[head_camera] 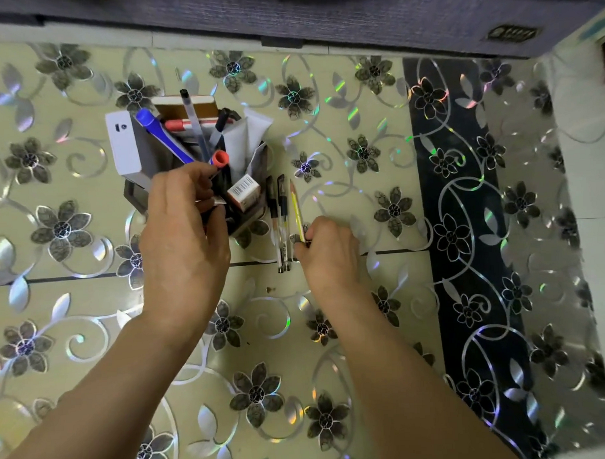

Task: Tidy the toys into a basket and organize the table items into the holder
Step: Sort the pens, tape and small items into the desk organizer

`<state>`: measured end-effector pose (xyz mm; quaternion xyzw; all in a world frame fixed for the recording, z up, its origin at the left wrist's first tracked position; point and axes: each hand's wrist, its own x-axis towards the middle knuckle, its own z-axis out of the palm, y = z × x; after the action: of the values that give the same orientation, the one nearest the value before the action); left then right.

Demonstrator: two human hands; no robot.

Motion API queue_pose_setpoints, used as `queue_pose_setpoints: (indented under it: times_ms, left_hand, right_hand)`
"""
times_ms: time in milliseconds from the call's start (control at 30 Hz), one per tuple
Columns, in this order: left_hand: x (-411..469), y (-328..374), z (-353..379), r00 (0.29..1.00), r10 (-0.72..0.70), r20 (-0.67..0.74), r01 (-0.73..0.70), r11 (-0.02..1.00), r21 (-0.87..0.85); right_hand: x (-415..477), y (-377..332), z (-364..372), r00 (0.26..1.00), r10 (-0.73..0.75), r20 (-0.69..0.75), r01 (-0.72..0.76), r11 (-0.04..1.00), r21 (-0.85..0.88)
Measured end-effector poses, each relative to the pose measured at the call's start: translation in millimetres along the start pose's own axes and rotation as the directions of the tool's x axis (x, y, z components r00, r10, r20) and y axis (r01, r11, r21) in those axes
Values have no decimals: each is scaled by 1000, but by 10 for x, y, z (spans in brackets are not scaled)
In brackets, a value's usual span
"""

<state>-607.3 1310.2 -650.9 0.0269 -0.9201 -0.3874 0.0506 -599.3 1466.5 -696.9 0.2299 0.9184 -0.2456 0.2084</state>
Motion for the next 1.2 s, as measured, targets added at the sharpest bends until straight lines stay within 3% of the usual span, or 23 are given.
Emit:
queue_pose_setpoints:
  times_ms: [167, 267, 400, 533, 733, 833, 933, 1067, 1200]
  left_hand:
    - [-204, 29, 46, 991, 129, 27, -130, 988, 78]
    - [-365, 33, 215, 976, 117, 185, -128, 991, 45]
    - [-420, -73, 569, 937, 32, 347, -73, 992, 106]
    - [-322, -117, 796, 928, -93, 361, 27, 983, 184]
    - [-285, -68, 833, 875, -202, 439, 13, 918, 395]
    - [-372, -86, 666, 846, -249, 472, 35, 909, 416]
    - [-520, -96, 351, 842, -269, 468, 101, 930, 353]
    - [-688, -67, -166, 899, -195, 393, 108, 966, 233]
    - [-492, 79, -590, 963, -180, 201, 167, 983, 80]
  right_hand:
    - [71, 34, -7, 999, 33, -8, -32, 998, 54]
    - [20, 43, -72, 991, 22, -132, -4, 990, 140]
    - [-115, 17, -240, 953, -56, -297, 123, 970, 211]
    - [-221, -85, -393, 918, -117, -379, 223, 942, 250]
    - [-317, -310, -575, 881, -200, -429, 342, 895, 285]
    - [-349, -451, -682, 866, -249, -434, 398, 868, 296]
    - [-349, -605, -752, 850, -296, -435, 468, 804, 367]
    - [-296, -806, -721, 828, -360, -429, 541, 712, 447]
    - [-240, -941, -592, 804, -413, -427, 581, 697, 420]
